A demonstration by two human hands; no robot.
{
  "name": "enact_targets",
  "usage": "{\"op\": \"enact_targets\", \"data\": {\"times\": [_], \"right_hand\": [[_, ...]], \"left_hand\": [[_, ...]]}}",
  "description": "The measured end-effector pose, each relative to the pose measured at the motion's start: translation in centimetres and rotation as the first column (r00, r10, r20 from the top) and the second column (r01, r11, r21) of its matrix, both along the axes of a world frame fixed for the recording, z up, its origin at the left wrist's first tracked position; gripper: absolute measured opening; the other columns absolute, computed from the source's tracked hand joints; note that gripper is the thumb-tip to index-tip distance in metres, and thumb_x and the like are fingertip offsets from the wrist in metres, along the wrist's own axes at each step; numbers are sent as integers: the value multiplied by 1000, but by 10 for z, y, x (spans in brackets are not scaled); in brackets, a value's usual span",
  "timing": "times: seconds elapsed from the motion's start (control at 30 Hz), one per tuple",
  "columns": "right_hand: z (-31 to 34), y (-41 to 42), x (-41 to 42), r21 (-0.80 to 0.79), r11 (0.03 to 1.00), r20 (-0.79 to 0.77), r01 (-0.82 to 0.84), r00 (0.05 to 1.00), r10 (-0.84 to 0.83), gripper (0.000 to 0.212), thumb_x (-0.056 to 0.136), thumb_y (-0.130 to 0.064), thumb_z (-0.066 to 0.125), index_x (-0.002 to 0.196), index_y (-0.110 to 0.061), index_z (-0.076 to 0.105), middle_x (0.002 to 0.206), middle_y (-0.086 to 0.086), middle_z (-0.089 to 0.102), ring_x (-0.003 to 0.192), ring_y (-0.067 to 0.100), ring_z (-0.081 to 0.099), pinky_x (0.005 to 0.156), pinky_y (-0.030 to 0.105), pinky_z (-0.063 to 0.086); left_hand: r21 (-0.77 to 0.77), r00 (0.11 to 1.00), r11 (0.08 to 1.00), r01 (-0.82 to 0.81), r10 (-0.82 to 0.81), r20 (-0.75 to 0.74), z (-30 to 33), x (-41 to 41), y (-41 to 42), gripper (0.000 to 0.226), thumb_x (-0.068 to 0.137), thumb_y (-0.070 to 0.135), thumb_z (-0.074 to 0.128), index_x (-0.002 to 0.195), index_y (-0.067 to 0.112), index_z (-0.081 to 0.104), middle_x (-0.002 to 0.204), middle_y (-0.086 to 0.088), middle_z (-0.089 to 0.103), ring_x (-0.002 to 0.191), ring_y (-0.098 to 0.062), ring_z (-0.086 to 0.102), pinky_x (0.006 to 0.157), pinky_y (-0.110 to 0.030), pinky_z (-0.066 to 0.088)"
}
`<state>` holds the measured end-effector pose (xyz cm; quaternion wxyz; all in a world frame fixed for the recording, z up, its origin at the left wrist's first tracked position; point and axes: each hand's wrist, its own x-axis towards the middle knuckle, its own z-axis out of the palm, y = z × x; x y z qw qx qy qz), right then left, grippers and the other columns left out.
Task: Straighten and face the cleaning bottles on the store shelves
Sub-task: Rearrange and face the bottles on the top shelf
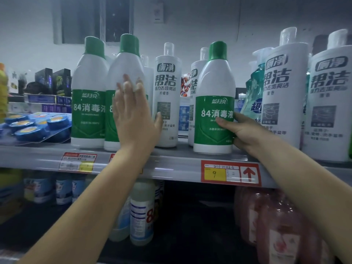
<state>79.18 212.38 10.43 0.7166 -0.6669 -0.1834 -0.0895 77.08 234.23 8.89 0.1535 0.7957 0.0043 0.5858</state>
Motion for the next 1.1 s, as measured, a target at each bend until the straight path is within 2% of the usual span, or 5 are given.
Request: {"op": "enact_targets", "data": {"times": [0.13,0.23,0.4,0.6,1.1], "right_hand": [[-3,10,-5,-190,937,175,294,949,-263,58,65,-44,73,112,-16,53,115,3,62,108,23,59,103,48,41],[-5,26,-17,-109,705,556,701,630,-541,83,74,-49,67,139,-16,27,140,6,39,126,15,37,107,34,32],[0,85,-35,-140,662,883,736,395,-253,52,84,-27,60,128,-6,43,129,8,48,115,8,37,96,11,25],[6,97,-11,-13,372,895,928,177,-409,70,77,-32,66,136,-11,36,146,18,32,137,29,23,113,51,21],[14,49,3,-351,286,710,891,453,-539,126,68,-47,75,145,-25,-21,155,18,-8,135,40,23,98,48,41]], "left_hand": [[-146,994,988,-55,41,-99,-4,-2,13,96,81,39,65,147,15,-1,153,-23,-7,141,-40,5,114,-46,11],[-265,990,964,-32,-7,-144,-7,0,21,104,77,41,68,146,19,-6,154,-19,-5,142,-37,5,114,-48,12],[-336,982,940,-54,-11,-189,-8,6,21,123,66,50,74,145,14,-13,153,-19,6,142,-35,9,113,-47,17],[-367,982,928,-71,0,-190,6,11,14,130,61,44,80,144,16,-16,152,-22,8,140,-39,14,110,-52,21],[-363,978,910,198,-210,8,9,-2,-14,127,62,39,80,146,19,-13,151,-21,10,139,-36,15,110,-54,23]]}}
